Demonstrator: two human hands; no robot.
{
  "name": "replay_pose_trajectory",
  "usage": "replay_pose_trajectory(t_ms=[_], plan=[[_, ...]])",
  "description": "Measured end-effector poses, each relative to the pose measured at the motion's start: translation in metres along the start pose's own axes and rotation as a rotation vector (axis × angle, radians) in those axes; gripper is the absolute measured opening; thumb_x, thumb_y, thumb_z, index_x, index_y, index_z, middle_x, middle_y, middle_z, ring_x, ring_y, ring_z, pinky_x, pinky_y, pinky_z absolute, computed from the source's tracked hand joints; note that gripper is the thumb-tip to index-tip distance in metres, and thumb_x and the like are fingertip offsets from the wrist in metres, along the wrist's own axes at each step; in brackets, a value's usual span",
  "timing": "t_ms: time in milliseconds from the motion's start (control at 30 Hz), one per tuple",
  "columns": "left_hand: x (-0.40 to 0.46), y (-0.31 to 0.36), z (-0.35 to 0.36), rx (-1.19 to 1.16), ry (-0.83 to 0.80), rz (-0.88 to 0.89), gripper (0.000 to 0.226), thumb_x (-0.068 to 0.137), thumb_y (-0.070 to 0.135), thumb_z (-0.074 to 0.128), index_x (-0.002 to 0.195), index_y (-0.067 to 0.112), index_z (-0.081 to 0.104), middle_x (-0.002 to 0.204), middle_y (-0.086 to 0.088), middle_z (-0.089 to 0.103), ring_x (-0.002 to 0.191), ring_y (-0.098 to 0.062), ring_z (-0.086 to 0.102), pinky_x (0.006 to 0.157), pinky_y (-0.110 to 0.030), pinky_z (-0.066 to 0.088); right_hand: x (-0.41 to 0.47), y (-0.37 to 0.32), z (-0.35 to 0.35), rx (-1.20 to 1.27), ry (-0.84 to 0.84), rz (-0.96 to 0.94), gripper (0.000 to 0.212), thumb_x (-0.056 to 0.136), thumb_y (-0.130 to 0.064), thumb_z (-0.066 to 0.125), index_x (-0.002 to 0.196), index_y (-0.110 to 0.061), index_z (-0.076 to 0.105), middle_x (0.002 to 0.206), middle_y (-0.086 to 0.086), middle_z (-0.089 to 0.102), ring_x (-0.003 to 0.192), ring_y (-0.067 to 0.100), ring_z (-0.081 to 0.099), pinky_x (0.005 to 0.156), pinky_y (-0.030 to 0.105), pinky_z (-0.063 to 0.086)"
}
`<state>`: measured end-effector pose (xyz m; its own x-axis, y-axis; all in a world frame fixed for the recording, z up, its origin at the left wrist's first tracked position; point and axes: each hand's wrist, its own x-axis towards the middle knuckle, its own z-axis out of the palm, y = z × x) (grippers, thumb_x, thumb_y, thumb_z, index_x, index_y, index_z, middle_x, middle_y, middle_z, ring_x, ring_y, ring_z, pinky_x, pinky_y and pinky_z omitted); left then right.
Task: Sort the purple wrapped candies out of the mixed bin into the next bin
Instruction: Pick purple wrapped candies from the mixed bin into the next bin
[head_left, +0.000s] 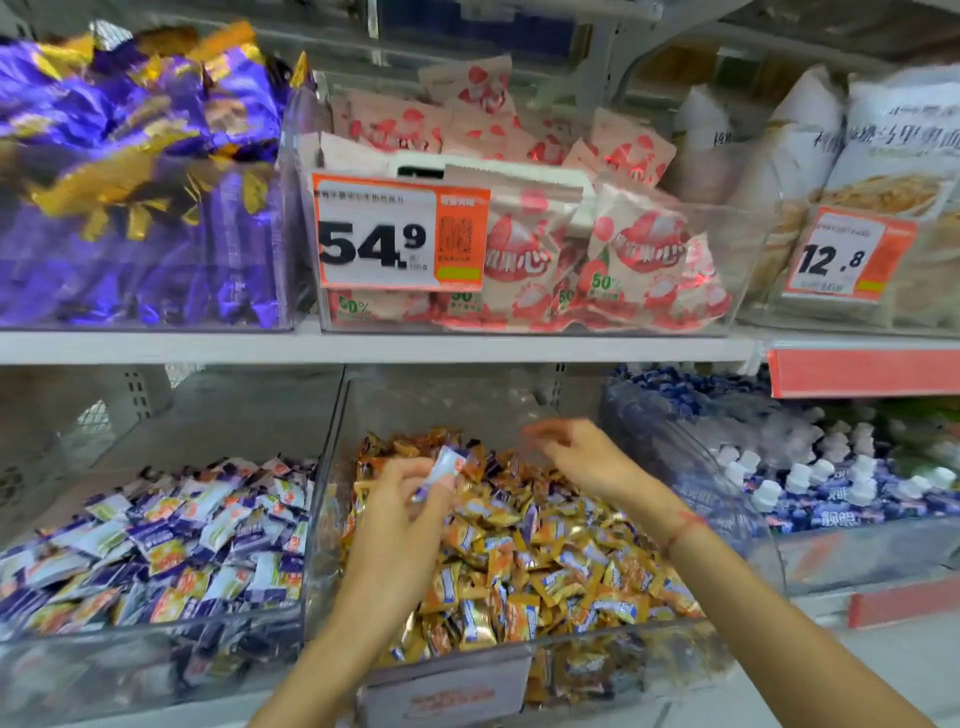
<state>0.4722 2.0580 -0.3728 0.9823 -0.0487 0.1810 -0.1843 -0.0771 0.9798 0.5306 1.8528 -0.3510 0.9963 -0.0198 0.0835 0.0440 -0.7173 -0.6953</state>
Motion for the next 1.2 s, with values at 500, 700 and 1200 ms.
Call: replay_pose_trajectory(t_ms=[500, 700, 1200], plan=[[0.001, 0.014, -0.010, 0.061, -0.121, 0.124, 0.020, 0.100, 0.018, 0.046, 0.110, 0.030, 0.058, 0.100, 0.011, 0.068, 0.086, -0.003, 0.068, 0.076, -0.027, 0.059, 0.015, 0.003, 0.034, -0.218, -0.280, -0.215, 0.020, 0.092, -0.015, 0.063, 0.110, -0.014, 0.071, 0.111, 0.000, 0.068, 0.093, 0.010, 0.059, 0.082, 0.019, 0.042], [0.000, 0.016, -0.007, 0.000, -0.139, 0.016, 0.019, 0.101, 0.013, 0.043, 0.098, 0.028, 0.055, 0.096, 0.006, 0.063, 0.072, -0.002, 0.061, 0.062, -0.017, 0.055, -0.055, -0.009, 0.007, -0.006, -0.146, -0.291, 0.018, 0.096, -0.020, 0.059, 0.107, -0.021, 0.072, 0.101, -0.008, 0.071, 0.082, -0.007, 0.063, 0.072, 0.008, 0.046], [-0.008, 0.024, 0.006, -0.093, -0.165, 0.001, 0.024, 0.097, 0.049, 0.033, 0.100, 0.035, 0.052, 0.102, 0.006, 0.059, 0.087, -0.009, 0.060, 0.083, -0.026, 0.055, -0.078, -0.051, 0.001, 0.350, 0.065, -0.305, 0.026, 0.076, -0.028, 0.075, 0.102, -0.028, 0.074, 0.087, 0.010, 0.062, 0.073, 0.016, 0.055, 0.071, 0.018, 0.047]])
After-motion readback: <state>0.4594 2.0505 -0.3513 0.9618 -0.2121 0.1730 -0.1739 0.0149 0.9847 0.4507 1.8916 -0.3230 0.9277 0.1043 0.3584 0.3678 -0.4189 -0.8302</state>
